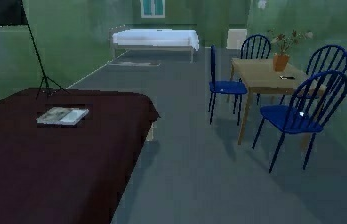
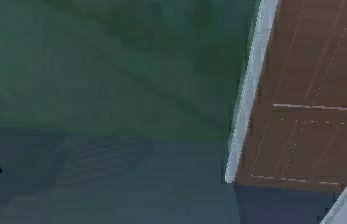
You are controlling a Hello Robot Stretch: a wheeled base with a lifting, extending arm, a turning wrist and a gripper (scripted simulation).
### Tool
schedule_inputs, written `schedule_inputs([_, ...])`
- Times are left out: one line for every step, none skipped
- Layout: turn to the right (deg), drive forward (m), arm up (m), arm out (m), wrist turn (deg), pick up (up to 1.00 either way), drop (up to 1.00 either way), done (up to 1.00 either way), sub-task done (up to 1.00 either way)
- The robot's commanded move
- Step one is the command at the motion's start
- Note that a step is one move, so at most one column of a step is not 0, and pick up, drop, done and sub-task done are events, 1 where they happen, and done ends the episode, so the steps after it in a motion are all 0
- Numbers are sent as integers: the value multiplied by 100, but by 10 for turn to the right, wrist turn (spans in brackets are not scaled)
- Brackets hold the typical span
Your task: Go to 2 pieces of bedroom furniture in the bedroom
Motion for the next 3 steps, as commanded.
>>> schedule_inputs([0, 100, 0, 0, 0, 0, 0, 0, 0])
schedule_inputs([0, 100, 0, 0, 0, 0, 0, 0, 0])
schedule_inputs([-30, 0, 0, 0, 0, 0, 0, 0, 0])
